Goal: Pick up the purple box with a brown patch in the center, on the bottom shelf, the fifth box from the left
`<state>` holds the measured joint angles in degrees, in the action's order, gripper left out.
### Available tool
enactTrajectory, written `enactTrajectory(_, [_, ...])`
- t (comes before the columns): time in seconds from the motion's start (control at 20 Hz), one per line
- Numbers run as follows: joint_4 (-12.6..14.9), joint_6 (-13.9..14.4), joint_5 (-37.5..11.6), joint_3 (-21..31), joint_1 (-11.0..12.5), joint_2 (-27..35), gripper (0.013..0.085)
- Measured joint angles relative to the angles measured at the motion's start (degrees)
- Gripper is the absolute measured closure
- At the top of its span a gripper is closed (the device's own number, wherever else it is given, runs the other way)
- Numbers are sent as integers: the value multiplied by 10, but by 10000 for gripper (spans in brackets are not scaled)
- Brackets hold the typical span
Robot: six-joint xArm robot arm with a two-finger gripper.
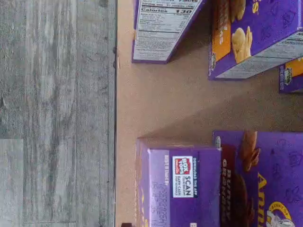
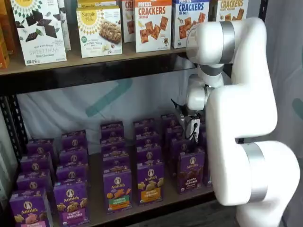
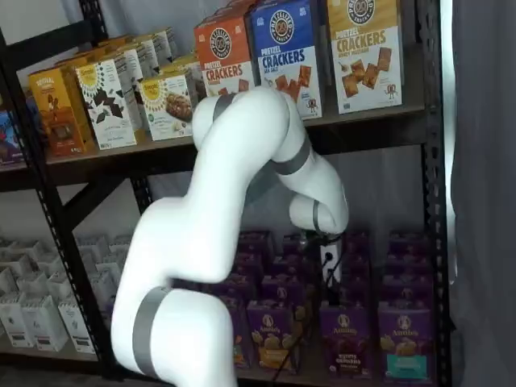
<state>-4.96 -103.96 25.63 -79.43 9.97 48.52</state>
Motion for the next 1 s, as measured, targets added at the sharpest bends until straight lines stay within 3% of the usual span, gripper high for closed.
enactTrajectory(0.1, [24, 24, 9, -6, -4, 3, 130])
enactTrajectory(0.45, [45, 54, 13, -16, -15, 13, 130])
enactTrajectory(0.75, [121, 115, 6, -10, -10, 13, 130])
enactTrajectory(1.0, [153, 138, 11, -7, -4, 15, 130])
